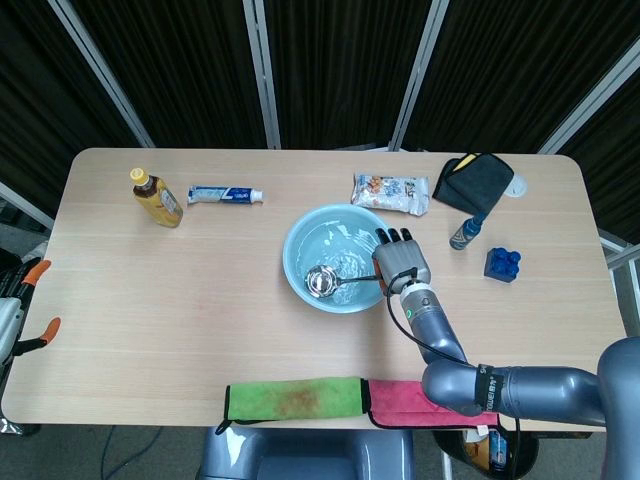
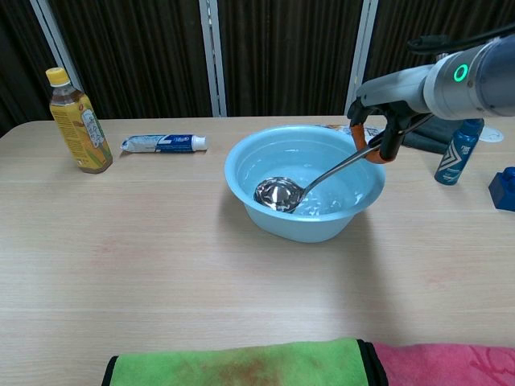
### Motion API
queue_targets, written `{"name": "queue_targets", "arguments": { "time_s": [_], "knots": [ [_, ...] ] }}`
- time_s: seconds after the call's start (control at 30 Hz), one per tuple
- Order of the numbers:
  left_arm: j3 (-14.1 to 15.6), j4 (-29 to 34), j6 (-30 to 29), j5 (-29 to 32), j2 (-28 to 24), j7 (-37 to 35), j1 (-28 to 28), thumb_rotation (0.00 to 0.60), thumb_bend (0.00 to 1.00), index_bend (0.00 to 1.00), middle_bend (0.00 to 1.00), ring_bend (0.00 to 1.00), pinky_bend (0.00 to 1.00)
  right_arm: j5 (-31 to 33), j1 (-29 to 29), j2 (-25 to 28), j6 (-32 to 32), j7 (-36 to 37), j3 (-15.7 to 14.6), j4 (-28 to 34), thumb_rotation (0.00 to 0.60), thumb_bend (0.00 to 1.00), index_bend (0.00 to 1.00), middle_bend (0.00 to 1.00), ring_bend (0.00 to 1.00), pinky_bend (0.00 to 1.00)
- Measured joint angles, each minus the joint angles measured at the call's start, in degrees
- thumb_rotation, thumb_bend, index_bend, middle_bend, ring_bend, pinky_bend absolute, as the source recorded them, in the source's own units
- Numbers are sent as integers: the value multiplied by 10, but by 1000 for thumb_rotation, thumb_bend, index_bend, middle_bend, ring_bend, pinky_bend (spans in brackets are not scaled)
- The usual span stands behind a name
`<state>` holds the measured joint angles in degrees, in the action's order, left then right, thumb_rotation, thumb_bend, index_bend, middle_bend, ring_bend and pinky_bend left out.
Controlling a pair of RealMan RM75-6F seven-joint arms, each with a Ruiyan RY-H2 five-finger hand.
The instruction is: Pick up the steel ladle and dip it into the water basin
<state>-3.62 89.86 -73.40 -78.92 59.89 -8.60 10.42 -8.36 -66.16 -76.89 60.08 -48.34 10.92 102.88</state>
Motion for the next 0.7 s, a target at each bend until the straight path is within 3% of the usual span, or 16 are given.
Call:
{"name": "queue_targets", "arguments": {
  "time_s": [0.43, 0.7],
  "knots": [
    [7, 1, -5, -17, 6, 18, 1, 600, 375, 0, 0, 0, 0, 48, -7, 92, 25, -1, 28, 100, 600, 774, 689, 43, 0, 0],
    [10, 5, -11, -24, 8, 22, 0, 600, 376, 0, 0, 0, 0, 63, -7, 113, 18, 4, 22, 103, 600, 774, 690, 43, 0, 0]
  ]
}}
